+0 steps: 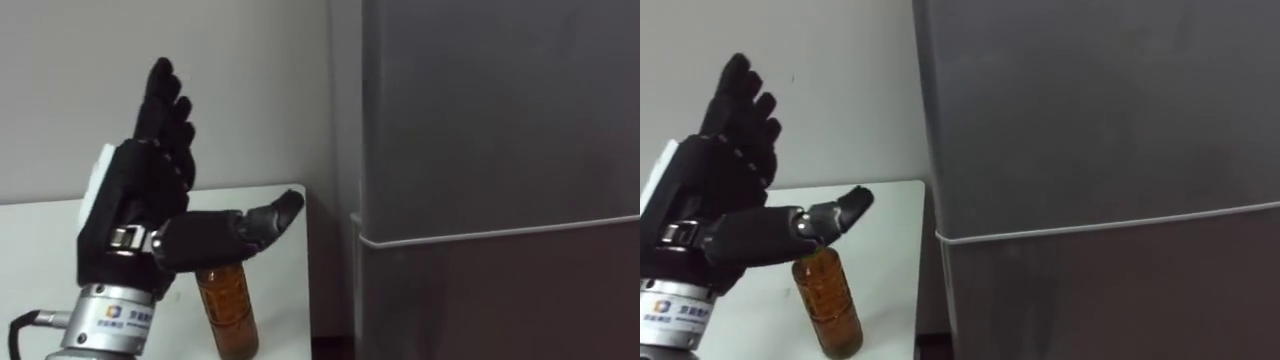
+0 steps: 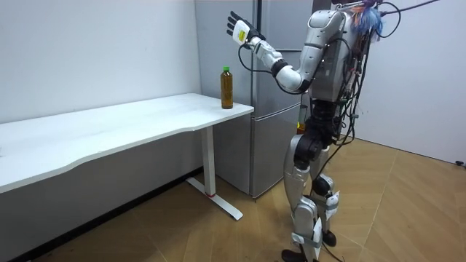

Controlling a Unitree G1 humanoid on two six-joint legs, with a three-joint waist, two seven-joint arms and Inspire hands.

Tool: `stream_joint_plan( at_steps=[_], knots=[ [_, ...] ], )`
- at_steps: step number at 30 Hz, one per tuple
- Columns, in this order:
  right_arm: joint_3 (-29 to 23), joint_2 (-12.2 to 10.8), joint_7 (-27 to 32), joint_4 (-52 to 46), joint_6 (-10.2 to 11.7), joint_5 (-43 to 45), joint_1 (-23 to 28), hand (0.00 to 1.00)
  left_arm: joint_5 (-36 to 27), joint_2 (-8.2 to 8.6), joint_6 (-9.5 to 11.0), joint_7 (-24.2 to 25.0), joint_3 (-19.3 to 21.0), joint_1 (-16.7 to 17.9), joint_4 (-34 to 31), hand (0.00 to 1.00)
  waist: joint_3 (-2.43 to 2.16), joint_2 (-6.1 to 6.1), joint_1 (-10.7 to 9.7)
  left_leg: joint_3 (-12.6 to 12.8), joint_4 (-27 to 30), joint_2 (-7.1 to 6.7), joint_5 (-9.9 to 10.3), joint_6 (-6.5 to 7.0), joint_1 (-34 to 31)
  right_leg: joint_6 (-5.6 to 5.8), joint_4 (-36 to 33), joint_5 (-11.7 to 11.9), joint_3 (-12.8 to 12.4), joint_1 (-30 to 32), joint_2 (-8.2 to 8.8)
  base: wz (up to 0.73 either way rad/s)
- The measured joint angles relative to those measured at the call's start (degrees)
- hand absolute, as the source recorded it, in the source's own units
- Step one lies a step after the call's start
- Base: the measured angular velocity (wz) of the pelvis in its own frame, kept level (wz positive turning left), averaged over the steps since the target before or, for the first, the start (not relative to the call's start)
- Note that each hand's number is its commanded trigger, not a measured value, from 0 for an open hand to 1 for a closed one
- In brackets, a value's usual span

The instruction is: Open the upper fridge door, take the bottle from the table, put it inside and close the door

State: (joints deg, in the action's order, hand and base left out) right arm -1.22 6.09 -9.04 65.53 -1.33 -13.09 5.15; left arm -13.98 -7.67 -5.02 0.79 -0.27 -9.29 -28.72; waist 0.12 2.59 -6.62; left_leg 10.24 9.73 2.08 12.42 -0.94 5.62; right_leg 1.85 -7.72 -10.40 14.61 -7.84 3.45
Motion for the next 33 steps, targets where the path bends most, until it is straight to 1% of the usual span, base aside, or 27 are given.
stream_joint_plan(
  at_steps=[2,4,8,10,13,16,19,22,33],
  knots=[
    [0.0,0.0,0.2,0.4,0.0,-0.1,-0.1,0.00,0.0,0.08,0.0,1.7,-0.5,0.0,-1.1,0.00,-0.03,0.05,-0.5,0.2,0.0,0.05,0.0,0.00,0.0,0.00,0.0,0.0,0.0,0.1,-0.01,-0.05],
    [0.0,0.0,0.1,1.9,0.1,-0.2,-1.3,0.00,-0.5,0.10,0.0,3.5,-0.6,-0.3,-1.7,0.00,-0.12,0.18,-1.2,0.4,0.0,0.11,0.0,0.00,0.0,0.00,0.0,0.0,0.0,0.1,-0.04,-0.04],
    [0.2,0.1,0.1,3.4,0.1,-0.3,-2.1,0.00,-1.8,0.25,0.0,6.2,-1.3,-2.1,-1.7,0.00,-0.15,0.23,-1.2,0.6,0.0,0.12,0.0,0.00,-0.1,0.00,-0.1,0.0,-0.2,0.5,-0.04,-0.01],
    [1.3,0.2,0.1,3.4,0.1,-0.4,-2.2,0.00,-2.9,0.78,0.0,7.4,-2.7,-2.8,-1.7,0.00,-0.15,0.23,-1.2,0.6,0.0,0.10,0.0,0.00,-0.1,0.00,-0.1,0.0,-0.3,0.5,-0.04,0.00],
    [1.7,0.2,0.1,3.4,0.1,-0.3,-2.4,0.00,-3.3,1.74,-0.1,9.3,-4.7,-2.8,-1.7,0.00,-0.18,0.31,-1.4,0.6,0.0,0.11,0.0,0.00,-0.1,-0.01,-0.1,0.0,-0.3,0.5,-0.07,0.00],
    [2.1,0.2,0.1,3.8,0.1,-0.3,-2.9,0.00,-3.3,1.75,-0.1,10.9,-5.8,-2.8,-1.7,0.00,-0.22,0.60,-2.4,0.6,0.1,0.13,0.0,0.00,-0.1,-0.02,-0.1,0.0,-0.3,0.5,-0.07,0.00],
    [2.3,0.2,0.1,4.7,0.1,-0.9,-3.6,0.00,-3.4,1.96,-0.1,11.0,-7.0,-2.9,-1.7,0.00,-0.14,0.87,-3.1,0.6,0.1,0.13,0.0,0.00,-0.1,-0.02,-0.1,0.0,-0.3,0.5,-0.05,0.00],
    [2.9,0.3,0.1,6.1,0.0,-1.7,-4.5,0.00,-3.4,1.93,-0.1,11.0,-7.4,-2.9,-1.7,0.00,-0.13,0.87,-2.9,0.6,0.1,0.12,0.0,0.00,-0.3,-0.02,-0.1,0.0,-0.2,0.6,-0.01,0.00],
    [4.5,0.4,0.1,6.2,0.0,-2.9,-4.7,0.00,-3.4,1.86,-0.2,11.1,-8.8,-2.9,-1.7,0.00,-0.08,0.89,-2.6,-0.1,0.3,0.08,0.0,0.00,-1.4,-0.02,0.0,0.0,-0.1,1.2,0.00,0.02]
  ],
)
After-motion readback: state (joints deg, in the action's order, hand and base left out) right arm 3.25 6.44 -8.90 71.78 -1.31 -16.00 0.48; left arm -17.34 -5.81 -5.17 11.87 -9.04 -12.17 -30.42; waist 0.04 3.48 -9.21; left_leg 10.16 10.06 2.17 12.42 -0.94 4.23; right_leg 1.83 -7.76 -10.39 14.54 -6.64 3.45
